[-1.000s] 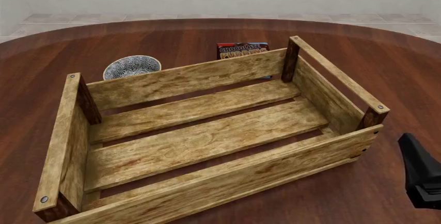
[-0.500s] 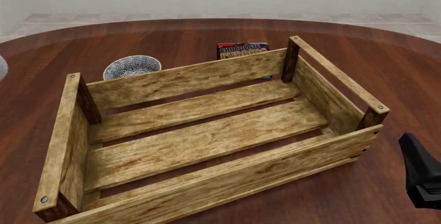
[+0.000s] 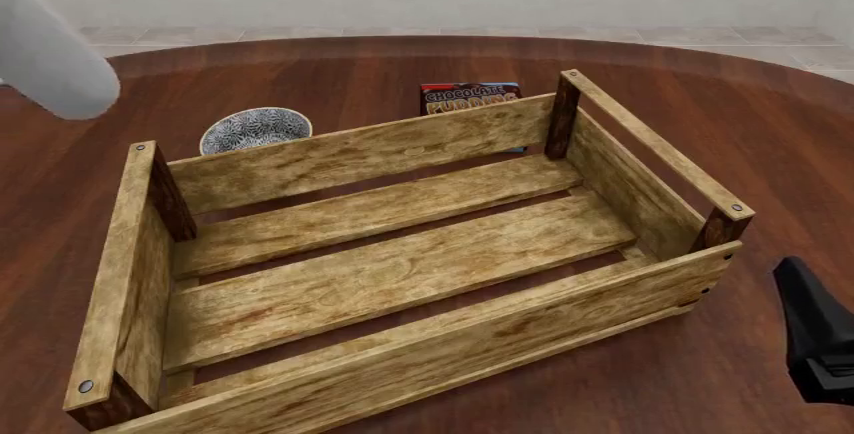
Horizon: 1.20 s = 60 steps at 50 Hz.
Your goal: Pick up the salad dressing and put it in the tray.
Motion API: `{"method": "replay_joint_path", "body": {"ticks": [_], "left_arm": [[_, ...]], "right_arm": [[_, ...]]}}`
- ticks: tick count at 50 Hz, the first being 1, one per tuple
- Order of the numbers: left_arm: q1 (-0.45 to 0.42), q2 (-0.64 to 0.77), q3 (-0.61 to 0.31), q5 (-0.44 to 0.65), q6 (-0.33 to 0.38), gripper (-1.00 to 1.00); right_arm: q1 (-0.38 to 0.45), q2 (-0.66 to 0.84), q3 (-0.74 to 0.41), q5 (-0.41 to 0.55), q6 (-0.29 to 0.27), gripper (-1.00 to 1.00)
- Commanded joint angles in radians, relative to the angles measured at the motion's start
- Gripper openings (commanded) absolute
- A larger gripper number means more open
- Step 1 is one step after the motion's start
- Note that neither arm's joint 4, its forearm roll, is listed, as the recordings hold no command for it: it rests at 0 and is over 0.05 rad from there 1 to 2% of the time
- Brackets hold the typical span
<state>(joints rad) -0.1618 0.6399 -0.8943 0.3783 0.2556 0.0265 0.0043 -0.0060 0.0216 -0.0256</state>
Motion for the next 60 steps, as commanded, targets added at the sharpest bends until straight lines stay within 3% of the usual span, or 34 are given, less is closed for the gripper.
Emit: {"method": "replay_joint_path", "body": {"ticks": [1,29,60], "left_arm": [[-0.117,0.070,-0.030,-0.041,0.025,-1.00],[-0.383,0.284,-0.062,-0.133,-0.006,-1.00],[-0.516,0.517,-0.074,-0.247,-0.093,-1.00]], "right_arm": [[-0.002,0.000,0.002,-0.004,0.002,1.00],[-0.011,-0.003,-0.001,-0.002,0.008,1.00],[-0.022,-0.003,-0.004,-0.003,0.010,1.00]]}}
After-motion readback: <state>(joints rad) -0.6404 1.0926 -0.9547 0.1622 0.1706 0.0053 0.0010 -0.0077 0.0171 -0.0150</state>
